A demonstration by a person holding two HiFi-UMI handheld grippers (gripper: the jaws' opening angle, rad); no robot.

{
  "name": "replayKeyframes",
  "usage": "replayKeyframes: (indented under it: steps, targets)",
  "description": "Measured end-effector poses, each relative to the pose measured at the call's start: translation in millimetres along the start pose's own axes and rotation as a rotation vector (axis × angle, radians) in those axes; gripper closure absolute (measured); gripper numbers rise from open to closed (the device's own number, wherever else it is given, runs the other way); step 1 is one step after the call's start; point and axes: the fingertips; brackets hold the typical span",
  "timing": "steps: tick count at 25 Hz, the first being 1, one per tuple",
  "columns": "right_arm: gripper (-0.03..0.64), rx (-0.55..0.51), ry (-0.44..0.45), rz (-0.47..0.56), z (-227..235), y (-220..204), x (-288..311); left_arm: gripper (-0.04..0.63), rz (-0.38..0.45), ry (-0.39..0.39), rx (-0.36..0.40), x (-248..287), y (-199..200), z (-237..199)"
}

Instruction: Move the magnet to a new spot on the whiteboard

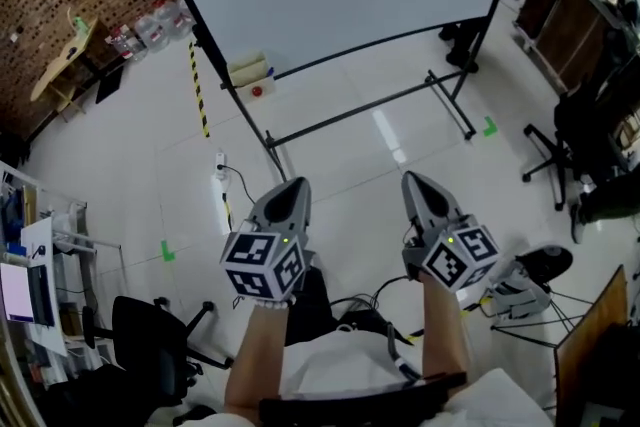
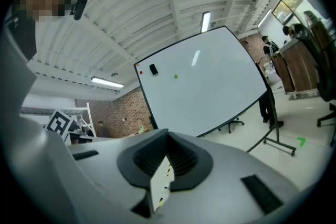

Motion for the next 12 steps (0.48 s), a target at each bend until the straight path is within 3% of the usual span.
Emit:
replayKeyframes:
  steps: [5, 12]
  targets:
    - [0.612, -0.017, 0.01, -0.052, -24.5, -18.8, -13.1, 0.603, 0.001, 0.025, -0.016, -34.0, -7.3, -8.2]
    - [0.612, -0.052, -0.006, -0.052, -74.8, -25.2, -7.2, 0.603, -0.004, -0.036, -0.026, -56.2, -8.3, -28.1]
Point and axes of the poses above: the fingertips, and each gripper's own axes: x forward along the fingers, z to its right, y out of its top, and after that the axes turned 2 degrees about -x, right-handed
